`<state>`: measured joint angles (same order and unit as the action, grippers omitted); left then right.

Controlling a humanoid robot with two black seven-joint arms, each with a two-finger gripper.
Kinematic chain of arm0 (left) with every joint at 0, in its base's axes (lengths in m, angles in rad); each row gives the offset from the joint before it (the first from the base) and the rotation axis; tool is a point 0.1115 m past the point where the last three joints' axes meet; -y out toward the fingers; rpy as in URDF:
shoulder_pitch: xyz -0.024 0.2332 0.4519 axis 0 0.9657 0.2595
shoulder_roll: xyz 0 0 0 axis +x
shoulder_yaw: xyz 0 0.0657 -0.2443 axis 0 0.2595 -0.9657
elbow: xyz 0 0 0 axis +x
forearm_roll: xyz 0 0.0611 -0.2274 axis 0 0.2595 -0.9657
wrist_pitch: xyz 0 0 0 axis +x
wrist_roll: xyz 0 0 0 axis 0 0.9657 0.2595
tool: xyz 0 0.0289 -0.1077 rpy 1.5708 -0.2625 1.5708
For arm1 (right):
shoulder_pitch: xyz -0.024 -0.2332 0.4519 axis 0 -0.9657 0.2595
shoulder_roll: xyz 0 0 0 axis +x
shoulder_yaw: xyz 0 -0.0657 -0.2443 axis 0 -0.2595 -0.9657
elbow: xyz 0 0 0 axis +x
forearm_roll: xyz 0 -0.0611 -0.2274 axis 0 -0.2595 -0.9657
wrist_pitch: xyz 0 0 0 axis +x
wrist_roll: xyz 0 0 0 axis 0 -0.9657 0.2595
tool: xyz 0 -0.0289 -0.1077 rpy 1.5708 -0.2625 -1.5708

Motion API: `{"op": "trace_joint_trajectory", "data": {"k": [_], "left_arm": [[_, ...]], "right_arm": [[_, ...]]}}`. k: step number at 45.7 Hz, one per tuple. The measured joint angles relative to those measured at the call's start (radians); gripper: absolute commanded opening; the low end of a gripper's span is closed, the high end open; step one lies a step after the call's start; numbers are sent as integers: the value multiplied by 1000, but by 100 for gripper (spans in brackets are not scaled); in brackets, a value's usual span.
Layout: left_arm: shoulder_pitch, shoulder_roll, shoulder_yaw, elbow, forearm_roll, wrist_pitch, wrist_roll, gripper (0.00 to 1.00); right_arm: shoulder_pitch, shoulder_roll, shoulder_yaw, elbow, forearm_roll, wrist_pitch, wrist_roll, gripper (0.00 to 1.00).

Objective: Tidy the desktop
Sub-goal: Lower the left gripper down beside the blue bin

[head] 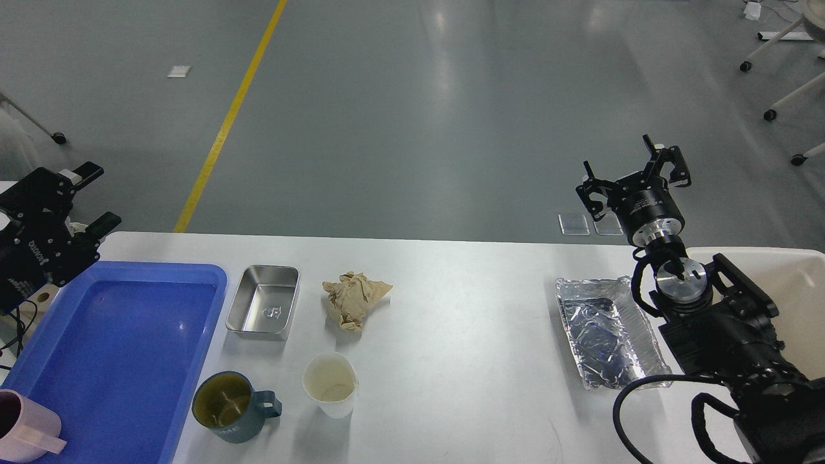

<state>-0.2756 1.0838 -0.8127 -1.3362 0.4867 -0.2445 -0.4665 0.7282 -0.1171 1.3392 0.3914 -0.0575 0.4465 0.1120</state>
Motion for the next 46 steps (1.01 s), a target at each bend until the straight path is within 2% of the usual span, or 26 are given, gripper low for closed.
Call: {"op": "trace_joint_trajectory", "data": {"k": [5,8,16,19,30,40,46], "left_arm": [[10,77,4,-41,35,2,12,96],[11,111,5,-53,44,-5,37,96],[12,196,17,-109,54,-35,187,93],[12,237,26,-141,69,-37,218,91],[12,390,41,-283,116,-22,240,87],[12,541,76,-337,170,-18,289,87],[12,607,118,-352,238,-15,297,87]], "right_arm": [[-1,0,0,0,0,0,0,100],[-2,-1,1,0,1,1,0,100],[-5,-1,1,0,1,1,0,100],[-6,-1,2,0,1,2,0,100],[-6,0,2,0,1,3,0,100],[-7,-1,3,0,1,3,0,100],[-8,-1,3,0,1,3,0,100]]}}
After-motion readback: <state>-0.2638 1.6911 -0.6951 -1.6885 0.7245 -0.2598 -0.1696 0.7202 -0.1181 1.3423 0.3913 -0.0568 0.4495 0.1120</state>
